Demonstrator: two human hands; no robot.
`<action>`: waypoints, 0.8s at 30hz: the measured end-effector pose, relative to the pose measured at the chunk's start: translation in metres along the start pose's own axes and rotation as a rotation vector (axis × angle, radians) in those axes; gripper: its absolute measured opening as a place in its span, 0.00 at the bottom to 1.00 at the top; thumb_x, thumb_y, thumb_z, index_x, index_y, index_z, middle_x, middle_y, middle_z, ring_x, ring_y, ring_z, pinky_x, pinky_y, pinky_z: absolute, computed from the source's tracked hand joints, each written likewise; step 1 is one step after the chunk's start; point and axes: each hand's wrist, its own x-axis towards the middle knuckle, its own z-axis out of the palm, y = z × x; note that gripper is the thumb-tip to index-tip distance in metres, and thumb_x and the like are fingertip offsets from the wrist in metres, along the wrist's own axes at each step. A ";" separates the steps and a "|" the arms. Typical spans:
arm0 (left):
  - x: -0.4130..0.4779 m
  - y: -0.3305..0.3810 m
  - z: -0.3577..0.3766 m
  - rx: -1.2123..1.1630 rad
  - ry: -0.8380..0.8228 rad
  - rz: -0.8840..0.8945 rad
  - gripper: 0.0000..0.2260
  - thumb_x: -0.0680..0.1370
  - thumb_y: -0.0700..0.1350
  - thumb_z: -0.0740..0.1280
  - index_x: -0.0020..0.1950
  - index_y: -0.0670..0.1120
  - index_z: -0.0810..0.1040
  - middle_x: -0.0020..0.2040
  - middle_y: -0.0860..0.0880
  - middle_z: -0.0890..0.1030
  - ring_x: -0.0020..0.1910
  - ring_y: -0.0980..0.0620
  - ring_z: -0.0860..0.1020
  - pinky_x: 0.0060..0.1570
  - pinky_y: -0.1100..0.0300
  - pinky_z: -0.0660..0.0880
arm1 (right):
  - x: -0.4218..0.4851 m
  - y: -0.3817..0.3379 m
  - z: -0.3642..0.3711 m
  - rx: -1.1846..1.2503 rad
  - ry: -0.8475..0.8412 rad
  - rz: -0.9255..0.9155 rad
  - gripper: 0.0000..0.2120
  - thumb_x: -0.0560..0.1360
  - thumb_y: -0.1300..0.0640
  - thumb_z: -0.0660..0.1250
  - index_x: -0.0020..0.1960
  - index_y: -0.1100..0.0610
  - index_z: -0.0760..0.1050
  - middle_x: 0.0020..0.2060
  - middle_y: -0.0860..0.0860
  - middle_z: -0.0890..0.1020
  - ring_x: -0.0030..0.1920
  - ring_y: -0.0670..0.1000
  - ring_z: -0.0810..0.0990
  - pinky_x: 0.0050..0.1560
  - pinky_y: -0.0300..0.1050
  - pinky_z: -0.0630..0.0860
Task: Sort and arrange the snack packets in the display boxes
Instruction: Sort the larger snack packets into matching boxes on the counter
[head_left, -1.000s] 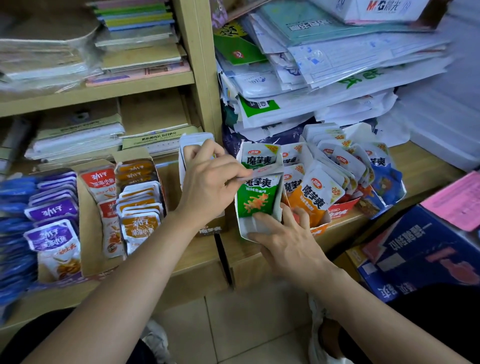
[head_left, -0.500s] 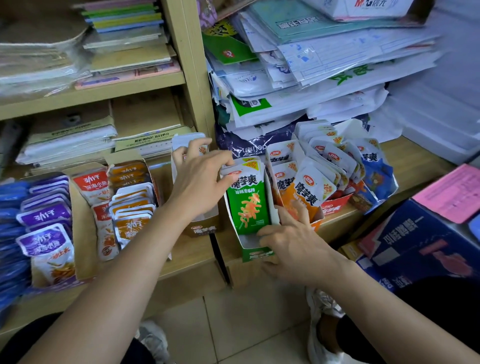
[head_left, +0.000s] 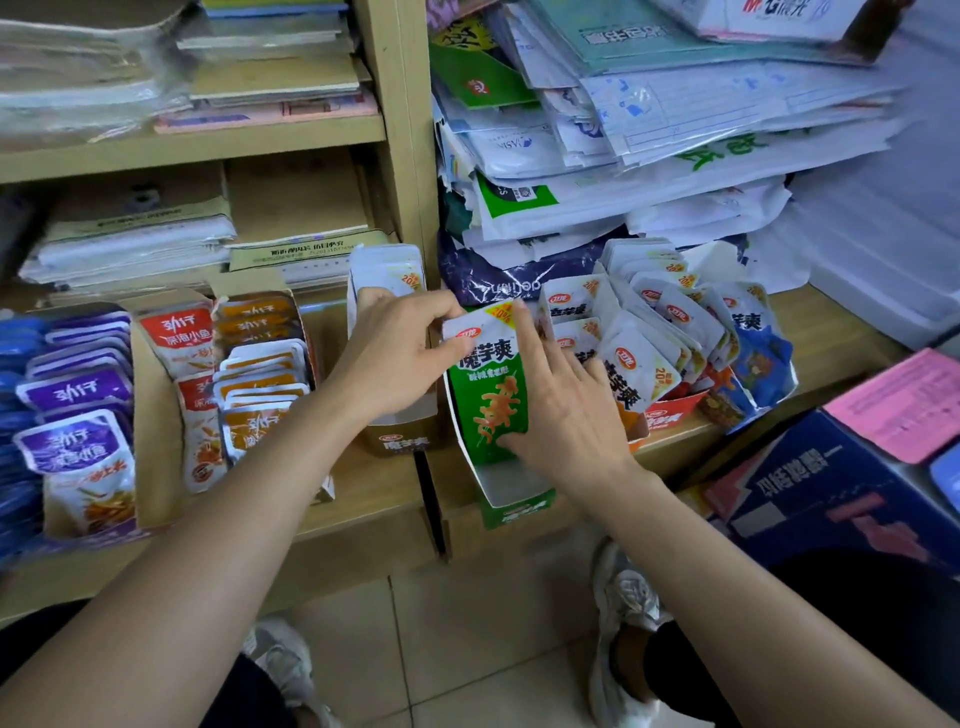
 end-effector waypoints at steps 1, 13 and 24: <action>-0.001 0.001 -0.001 -0.012 -0.010 0.006 0.06 0.79 0.49 0.72 0.44 0.50 0.78 0.32 0.63 0.72 0.43 0.51 0.68 0.51 0.54 0.60 | 0.001 0.000 0.001 0.015 0.014 0.004 0.66 0.63 0.48 0.83 0.81 0.54 0.37 0.67 0.57 0.76 0.58 0.56 0.80 0.61 0.52 0.72; -0.020 0.012 0.012 0.225 0.033 -0.040 0.30 0.62 0.54 0.79 0.61 0.55 0.72 0.57 0.56 0.75 0.57 0.54 0.73 0.50 0.56 0.54 | 0.007 -0.002 0.007 0.128 -0.094 0.081 0.54 0.67 0.44 0.79 0.79 0.55 0.48 0.69 0.51 0.74 0.62 0.56 0.79 0.65 0.55 0.70; -0.038 0.012 0.018 0.265 0.168 -0.031 0.41 0.67 0.55 0.78 0.78 0.57 0.65 0.68 0.55 0.77 0.68 0.53 0.69 0.56 0.58 0.54 | -0.001 0.012 -0.001 0.223 0.025 0.005 0.54 0.70 0.55 0.79 0.81 0.43 0.43 0.59 0.55 0.81 0.44 0.57 0.83 0.42 0.52 0.81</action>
